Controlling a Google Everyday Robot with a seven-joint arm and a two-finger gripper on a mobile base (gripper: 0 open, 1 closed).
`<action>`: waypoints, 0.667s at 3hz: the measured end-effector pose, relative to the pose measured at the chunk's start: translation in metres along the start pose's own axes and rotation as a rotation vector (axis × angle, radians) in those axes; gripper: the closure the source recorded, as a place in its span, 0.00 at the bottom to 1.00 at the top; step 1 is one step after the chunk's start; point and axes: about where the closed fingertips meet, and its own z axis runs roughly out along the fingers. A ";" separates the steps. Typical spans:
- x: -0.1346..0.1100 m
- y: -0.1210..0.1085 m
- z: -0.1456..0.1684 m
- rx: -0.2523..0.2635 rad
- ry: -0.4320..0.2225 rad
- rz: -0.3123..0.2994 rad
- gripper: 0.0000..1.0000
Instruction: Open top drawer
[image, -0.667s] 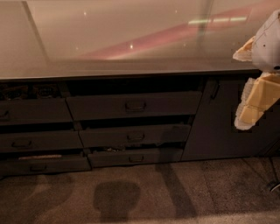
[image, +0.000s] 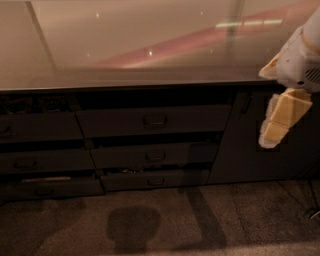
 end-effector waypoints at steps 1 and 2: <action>-0.005 -0.016 0.057 -0.120 -0.017 0.004 0.00; -0.006 -0.029 0.104 -0.221 -0.017 0.016 0.00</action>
Offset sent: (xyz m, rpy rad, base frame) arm 0.0801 0.0163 -0.1426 0.1082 0.3454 0.0514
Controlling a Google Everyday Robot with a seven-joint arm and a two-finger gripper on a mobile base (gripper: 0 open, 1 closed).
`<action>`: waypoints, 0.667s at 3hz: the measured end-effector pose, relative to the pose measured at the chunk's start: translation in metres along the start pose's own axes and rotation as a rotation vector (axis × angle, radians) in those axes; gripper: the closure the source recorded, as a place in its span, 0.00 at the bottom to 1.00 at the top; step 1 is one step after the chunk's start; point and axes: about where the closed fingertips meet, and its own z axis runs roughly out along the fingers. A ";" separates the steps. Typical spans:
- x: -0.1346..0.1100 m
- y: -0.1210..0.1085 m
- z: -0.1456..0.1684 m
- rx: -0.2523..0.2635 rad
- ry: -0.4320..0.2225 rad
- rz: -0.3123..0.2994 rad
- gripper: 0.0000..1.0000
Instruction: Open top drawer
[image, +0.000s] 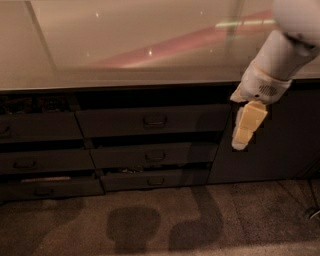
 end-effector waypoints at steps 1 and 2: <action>0.000 -0.017 0.036 -0.073 0.007 0.008 0.00; 0.000 -0.017 0.036 -0.073 0.007 0.008 0.00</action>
Offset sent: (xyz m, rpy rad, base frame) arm 0.0137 0.0031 -0.0287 0.0097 0.0669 0.0097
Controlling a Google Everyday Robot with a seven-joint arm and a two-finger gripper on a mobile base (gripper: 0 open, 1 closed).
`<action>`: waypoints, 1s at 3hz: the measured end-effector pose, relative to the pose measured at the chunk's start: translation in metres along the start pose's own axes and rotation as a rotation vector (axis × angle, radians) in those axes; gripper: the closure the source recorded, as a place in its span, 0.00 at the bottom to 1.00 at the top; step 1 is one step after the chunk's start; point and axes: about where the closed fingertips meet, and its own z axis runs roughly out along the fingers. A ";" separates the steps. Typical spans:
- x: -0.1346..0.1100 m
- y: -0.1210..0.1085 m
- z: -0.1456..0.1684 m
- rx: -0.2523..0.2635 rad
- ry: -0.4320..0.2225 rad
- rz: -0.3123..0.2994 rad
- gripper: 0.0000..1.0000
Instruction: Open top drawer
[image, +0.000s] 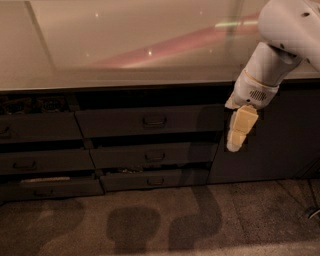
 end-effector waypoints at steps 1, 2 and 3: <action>0.000 0.007 0.001 0.060 0.008 -0.036 0.00; 0.002 0.032 -0.001 0.170 0.002 -0.127 0.00; 0.016 0.061 0.006 0.197 -0.075 -0.185 0.00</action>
Offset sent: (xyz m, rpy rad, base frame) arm -0.0688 0.0111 0.0065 -0.0688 -0.3625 0.1672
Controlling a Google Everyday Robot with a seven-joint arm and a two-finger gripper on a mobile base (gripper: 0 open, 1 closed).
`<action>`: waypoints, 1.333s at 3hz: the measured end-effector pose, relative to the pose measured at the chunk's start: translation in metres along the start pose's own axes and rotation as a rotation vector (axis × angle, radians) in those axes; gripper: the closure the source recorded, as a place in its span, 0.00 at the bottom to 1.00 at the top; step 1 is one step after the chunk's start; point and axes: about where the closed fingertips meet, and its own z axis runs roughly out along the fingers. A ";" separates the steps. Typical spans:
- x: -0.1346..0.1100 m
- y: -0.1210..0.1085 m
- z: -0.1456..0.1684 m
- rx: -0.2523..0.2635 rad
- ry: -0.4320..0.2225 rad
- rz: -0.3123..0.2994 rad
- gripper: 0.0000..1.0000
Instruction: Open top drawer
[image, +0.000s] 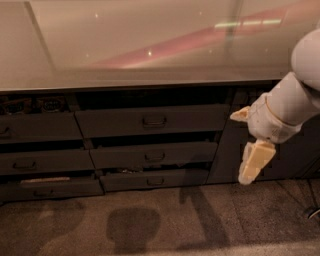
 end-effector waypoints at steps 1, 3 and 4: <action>0.001 0.021 -0.001 0.006 -0.071 -0.023 0.00; -0.009 0.014 0.005 -0.002 -0.049 -0.027 0.00; -0.043 0.005 0.015 0.004 -0.020 -0.073 0.00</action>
Offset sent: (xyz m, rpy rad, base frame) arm -0.0189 0.0017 -0.0019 0.0588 -0.0199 0.0267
